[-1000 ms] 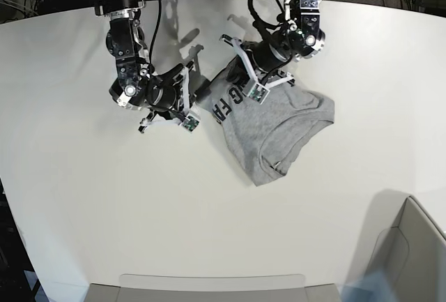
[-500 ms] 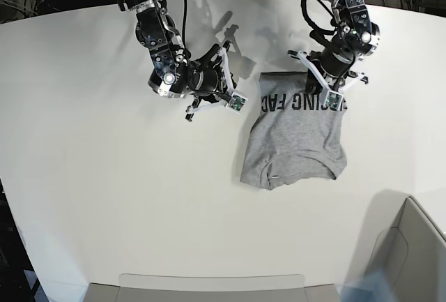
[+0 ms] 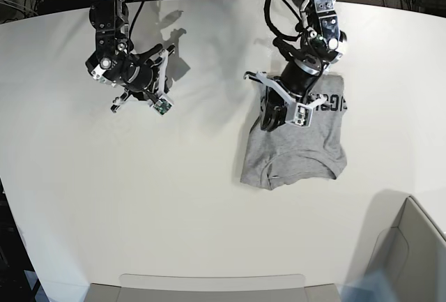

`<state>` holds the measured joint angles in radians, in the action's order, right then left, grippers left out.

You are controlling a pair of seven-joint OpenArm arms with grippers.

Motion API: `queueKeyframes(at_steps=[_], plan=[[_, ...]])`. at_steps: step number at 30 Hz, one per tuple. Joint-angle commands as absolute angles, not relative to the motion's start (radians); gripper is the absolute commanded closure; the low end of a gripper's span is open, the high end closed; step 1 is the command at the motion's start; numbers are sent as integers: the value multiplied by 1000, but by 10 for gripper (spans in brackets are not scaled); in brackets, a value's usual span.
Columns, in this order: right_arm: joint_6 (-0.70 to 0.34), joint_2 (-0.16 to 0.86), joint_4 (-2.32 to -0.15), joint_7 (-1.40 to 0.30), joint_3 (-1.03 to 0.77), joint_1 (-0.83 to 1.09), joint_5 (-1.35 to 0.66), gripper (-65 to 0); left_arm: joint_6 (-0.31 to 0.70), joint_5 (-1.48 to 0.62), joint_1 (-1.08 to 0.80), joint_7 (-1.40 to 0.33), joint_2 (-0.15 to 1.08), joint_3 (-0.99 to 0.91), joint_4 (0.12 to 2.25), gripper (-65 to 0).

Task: Fold the T-shirt properly
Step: 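Press the folded shirt flat with the left gripper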

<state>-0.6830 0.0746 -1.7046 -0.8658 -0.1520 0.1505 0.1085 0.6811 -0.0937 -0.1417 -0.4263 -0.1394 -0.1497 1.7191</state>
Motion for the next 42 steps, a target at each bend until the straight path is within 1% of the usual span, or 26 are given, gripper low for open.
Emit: queueKeyframes(at_steps=[1, 3, 7, 13, 19, 20, 22, 23, 29, 32, 35, 37, 42], plan=[[-698, 73, -1727, -848, -170, 145, 104, 0, 648, -104, -134, -383, -145, -148, 1681, -23], [-698, 73, -1733, -848, -199, 154, 104, 0, 618, -104, -114, -325, -142, -147, 1603, -15], [-698, 73, -1736, -848, -223, 166, 104, 0, 608, -104, -53, -272, -122, -159, 1468, -15], [-698, 76, -1738, -849, -223, 179, 111, 0, 618, -105, 5, -272, -119, -372, 1374, -15], [-698, 68, -1738, -854, -220, 180, 111, 0, 622, -105, 94, -271, 16, -518, 1156, -15], [-698, 68, -1738, -855, -217, 180, 111, 0, 634, -107, 107, -269, 31, -535, 1130, -15], [-698, 67, -1738, -855, -216, 177, 111, 0, 694, -107, 139, -269, 58, -584, 1069, -15], [-698, 65, -1738, -855, -216, 177, 111, 0, 698, -105, 153, -268, 73, -602, 1047, -15], [-698, 53, -1781, -857, -222, 183, 111, 0, 698, -101, 182, -239, 182, -622, 909, -15], [-698, 53, -1796, -855, -220, 193, 107, 0, 698, -97, 180, -239, 191, -622, 905, -15], [-698, 35, -1824, -849, -222, 193, 104, 0, 698, -97, 176, -239, 186, -622, 951, -15], [-698, 15, -1853, -849, -223, 188, 104, 0, 698, -97, 174, -239, 162, -621, 998, -15], [-698, 5, -1926, -819, -217, 174, 104, 0, 698, -97, 131, -239, 79, -621, 1237, -15]])
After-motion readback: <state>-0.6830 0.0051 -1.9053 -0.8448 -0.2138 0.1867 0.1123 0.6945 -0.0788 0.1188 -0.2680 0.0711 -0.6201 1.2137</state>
